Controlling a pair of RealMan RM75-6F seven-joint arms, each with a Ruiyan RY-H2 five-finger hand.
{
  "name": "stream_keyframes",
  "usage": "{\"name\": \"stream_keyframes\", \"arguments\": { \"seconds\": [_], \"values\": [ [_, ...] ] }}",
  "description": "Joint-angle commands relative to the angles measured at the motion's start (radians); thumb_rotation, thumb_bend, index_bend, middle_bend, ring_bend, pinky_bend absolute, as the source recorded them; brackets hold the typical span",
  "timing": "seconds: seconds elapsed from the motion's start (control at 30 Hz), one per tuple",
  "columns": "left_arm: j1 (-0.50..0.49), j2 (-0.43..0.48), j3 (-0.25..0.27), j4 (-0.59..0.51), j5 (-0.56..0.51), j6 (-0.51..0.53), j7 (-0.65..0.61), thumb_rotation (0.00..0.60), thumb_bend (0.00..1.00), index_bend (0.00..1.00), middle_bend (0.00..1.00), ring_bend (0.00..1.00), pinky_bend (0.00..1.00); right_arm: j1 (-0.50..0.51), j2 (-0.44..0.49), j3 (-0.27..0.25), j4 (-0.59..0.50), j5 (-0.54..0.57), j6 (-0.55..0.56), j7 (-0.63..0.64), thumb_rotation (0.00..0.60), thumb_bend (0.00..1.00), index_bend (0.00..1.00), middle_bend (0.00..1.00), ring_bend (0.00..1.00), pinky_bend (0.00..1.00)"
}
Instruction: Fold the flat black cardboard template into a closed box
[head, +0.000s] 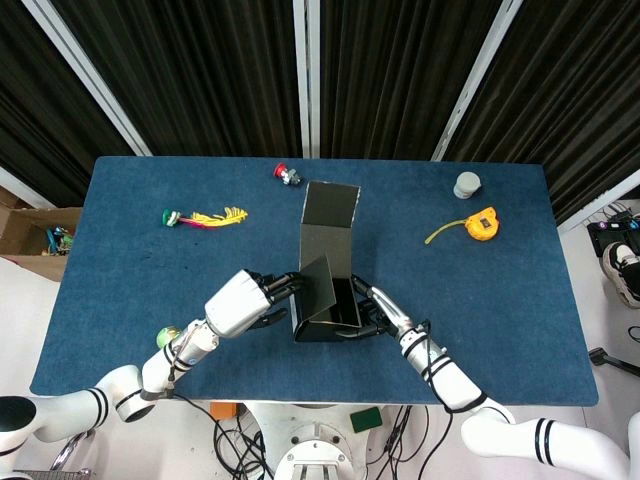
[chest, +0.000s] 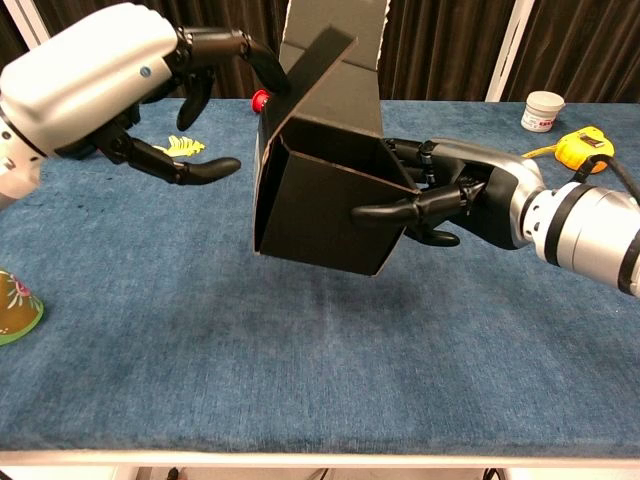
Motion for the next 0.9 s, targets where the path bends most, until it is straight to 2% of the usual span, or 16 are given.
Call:
{"name": "stream_keyframes", "arguments": {
  "seconds": [0.03, 0.37, 0.6, 0.9],
  "values": [
    [-0.019, -0.022, 0.019, 0.058, 0.025, 0.007, 0.008, 0.6, 0.23, 0.27, 0.26, 0.68, 1.0, 0.016, -0.02, -0.012, 0.026, 0.027, 0.005, -0.049, 0.6, 0.4, 0.32, 0.43, 0.75, 1.0],
    [-0.046, -0.125, 0.08, 0.266, 0.038, 0.005, -0.053, 0.6, 0.23, 0.28, 0.26, 0.68, 1.0, 0.046, -0.082, -0.027, 0.105, 0.093, 0.004, -0.139, 0.6, 0.4, 0.32, 0.42, 0.75, 1.0],
    [-0.057, -0.177, 0.114, 0.354, 0.03, -0.008, -0.099, 0.6, 0.23, 0.29, 0.26, 0.68, 1.0, 0.05, -0.106, -0.045, 0.146, 0.096, 0.015, -0.182, 0.6, 0.42, 0.32, 0.42, 0.75, 1.0],
    [-0.064, -0.225, 0.162, 0.447, 0.035, -0.022, -0.088, 0.6, 0.23, 0.31, 0.27, 0.68, 1.0, 0.043, -0.138, -0.072, 0.198, 0.072, 0.043, -0.217, 0.6, 0.43, 0.32, 0.41, 0.75, 1.0]
  ]
}}
